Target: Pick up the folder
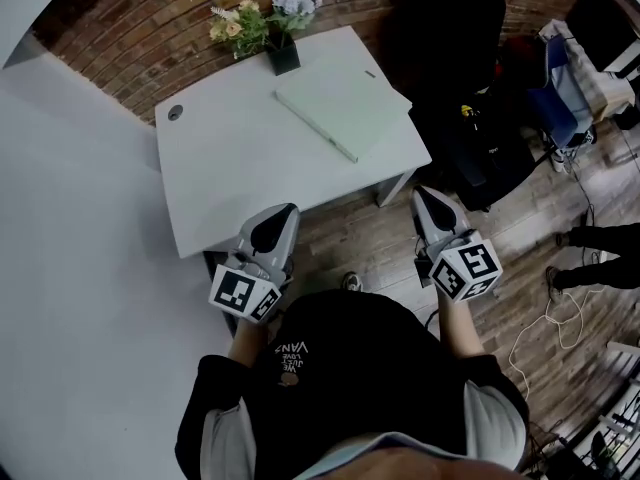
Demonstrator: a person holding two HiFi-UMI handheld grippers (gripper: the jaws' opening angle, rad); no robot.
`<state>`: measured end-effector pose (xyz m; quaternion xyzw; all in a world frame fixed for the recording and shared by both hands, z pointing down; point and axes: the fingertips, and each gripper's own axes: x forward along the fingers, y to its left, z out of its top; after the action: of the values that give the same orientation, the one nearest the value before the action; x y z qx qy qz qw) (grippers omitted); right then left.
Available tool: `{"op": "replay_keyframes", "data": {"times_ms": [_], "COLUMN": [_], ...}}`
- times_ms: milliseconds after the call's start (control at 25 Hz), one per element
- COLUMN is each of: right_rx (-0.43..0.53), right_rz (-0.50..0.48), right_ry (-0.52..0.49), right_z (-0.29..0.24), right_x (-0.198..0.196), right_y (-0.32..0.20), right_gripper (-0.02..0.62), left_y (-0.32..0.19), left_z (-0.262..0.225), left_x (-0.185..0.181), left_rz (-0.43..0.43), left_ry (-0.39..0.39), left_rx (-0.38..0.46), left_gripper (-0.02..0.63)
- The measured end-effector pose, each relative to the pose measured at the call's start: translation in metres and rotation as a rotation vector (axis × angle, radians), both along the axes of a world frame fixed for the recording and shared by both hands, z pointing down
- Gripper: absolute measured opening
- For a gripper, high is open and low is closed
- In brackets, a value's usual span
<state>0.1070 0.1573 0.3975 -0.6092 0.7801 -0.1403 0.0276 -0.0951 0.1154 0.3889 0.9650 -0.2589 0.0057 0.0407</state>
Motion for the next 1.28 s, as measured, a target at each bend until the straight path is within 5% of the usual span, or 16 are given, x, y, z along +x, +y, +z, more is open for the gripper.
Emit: {"op": "replay_keyframes", "data": {"times_ms": [480,1280], "right_rx": [-0.007,-0.004], "right_rz": [0.017,0.224], "right_ry": [-0.020,-0.024], "right_z": [0.002,0.000], "right_x": [0.014,-0.011], "right_y": [-0.036,-0.100], "right_gripper": [-0.002,-0.002], "left_y": [-0.038,-0.137], "left_z": [0.010,0.011], "left_x": [0.011,0.006], "left_rz": [0.007,0.241], "left_ry": [-0.014,-0.019], "left_rx": [-0.039,-0.053], "left_gripper": [0.000,0.000]}}
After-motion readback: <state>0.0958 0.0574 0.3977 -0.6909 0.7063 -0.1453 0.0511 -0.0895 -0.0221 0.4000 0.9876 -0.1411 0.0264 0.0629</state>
